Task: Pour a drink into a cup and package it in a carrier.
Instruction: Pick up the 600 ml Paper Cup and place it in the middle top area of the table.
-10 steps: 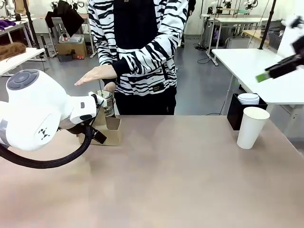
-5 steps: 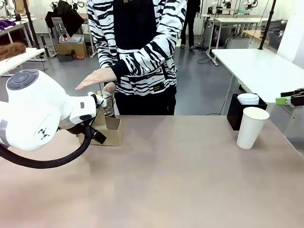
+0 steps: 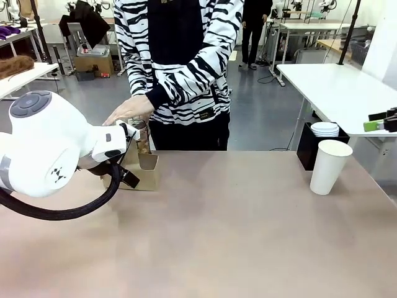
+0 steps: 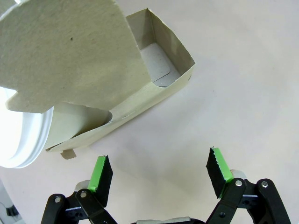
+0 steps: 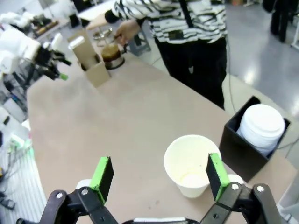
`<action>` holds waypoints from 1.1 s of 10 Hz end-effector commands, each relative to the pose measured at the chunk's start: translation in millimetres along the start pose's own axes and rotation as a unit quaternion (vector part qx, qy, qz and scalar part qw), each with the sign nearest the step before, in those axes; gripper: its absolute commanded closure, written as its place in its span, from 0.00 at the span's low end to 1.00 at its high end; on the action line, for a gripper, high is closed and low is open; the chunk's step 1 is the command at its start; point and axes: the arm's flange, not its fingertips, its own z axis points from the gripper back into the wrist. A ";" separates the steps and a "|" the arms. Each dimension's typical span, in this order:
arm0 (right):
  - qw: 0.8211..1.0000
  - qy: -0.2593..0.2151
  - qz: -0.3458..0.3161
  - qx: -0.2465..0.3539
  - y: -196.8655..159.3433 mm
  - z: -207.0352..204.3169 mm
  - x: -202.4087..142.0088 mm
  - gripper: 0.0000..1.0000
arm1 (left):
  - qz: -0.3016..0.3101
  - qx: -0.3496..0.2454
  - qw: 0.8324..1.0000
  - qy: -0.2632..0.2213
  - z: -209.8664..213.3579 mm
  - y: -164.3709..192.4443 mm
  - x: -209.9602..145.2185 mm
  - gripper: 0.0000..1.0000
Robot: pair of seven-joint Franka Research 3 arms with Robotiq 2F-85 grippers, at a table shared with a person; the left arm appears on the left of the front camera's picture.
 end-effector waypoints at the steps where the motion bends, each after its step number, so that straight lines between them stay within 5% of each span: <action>1: 0.998 -0.062 0.008 0.015 -38.1 10.1 -41.2 0.00 | 0.000 -0.001 1.000 0.000 0.2 -0.1 -0.1 0.00; 7: 0.983 -0.162 0.084 0.025 -73.7 -23.4 -160.9 0.00 | 0.000 -0.001 1.000 0.000 0.2 -0.1 -0.1 0.00; 11: 0.979 -0.183 0.087 0.033 -73.3 -64.5 -187.2 0.00 | 0.000 -0.001 1.000 0.000 0.2 -0.1 -0.1 0.00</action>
